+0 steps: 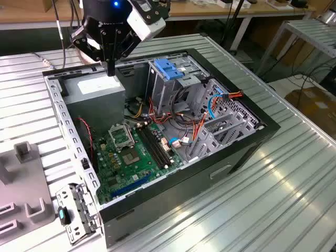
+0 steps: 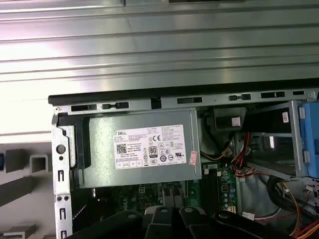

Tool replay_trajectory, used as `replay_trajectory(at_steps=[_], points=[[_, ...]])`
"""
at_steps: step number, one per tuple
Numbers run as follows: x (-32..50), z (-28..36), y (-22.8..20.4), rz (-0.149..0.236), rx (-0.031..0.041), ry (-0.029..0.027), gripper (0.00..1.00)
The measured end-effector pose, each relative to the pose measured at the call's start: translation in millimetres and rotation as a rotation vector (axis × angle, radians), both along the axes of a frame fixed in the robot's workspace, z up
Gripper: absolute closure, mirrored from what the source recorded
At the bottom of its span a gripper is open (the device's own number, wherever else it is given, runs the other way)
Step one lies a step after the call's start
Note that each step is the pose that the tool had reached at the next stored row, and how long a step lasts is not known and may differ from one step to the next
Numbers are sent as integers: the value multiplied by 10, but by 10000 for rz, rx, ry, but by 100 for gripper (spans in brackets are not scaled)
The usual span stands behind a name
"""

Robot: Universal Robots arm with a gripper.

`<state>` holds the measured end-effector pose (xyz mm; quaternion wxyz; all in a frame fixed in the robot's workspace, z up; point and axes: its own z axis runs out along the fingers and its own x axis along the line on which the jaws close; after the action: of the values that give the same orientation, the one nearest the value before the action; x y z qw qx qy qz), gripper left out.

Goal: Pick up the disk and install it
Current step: 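Reach for the disk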

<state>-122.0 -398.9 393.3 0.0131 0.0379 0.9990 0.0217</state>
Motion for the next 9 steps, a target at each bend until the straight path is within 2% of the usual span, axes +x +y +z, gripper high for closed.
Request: replay_trajectory(at_steps=[9], points=[[-24, 0, 0, 0, 0, -1, 89]])
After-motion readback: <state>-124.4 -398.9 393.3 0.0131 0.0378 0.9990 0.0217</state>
